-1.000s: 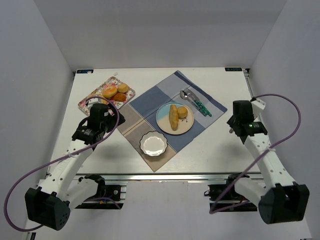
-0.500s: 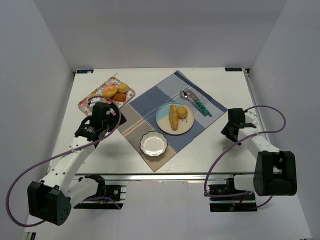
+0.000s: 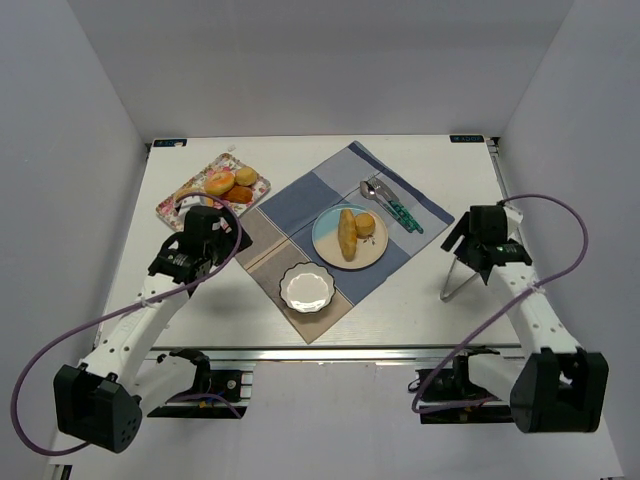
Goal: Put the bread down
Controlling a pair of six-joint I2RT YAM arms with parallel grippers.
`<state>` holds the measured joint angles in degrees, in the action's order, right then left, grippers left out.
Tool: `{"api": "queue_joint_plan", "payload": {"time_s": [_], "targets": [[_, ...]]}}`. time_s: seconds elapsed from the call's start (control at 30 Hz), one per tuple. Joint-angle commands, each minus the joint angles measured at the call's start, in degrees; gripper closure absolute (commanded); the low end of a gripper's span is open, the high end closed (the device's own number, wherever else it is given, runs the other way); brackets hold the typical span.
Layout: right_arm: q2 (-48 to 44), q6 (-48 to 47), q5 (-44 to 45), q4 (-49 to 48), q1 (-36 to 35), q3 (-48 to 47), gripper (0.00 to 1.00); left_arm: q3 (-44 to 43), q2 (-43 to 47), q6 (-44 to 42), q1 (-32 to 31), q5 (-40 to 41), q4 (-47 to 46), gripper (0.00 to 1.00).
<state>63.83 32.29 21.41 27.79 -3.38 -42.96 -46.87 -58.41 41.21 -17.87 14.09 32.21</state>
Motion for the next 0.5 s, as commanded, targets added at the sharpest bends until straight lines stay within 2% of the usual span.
{"api": "queue_joint_plan", "payload": {"time_s": [0.0,0.23,0.47], "targets": [[-5.5,-3.9,-3.3,4.5,0.1,-4.1,0.11,-2.1,2.5,-0.1,-0.1,-0.7,0.8,0.02],[-20.4,-5.7,-10.8,2.8,0.1,-1.9,0.11,-2.4,5.2,0.3,-0.1,-0.6,3.6,0.02],[-24.7,-6.2,-15.0,2.2,0.1,-0.3,0.11,-2.5,9.5,1.2,-0.1,0.6,6.9,0.02]]}}
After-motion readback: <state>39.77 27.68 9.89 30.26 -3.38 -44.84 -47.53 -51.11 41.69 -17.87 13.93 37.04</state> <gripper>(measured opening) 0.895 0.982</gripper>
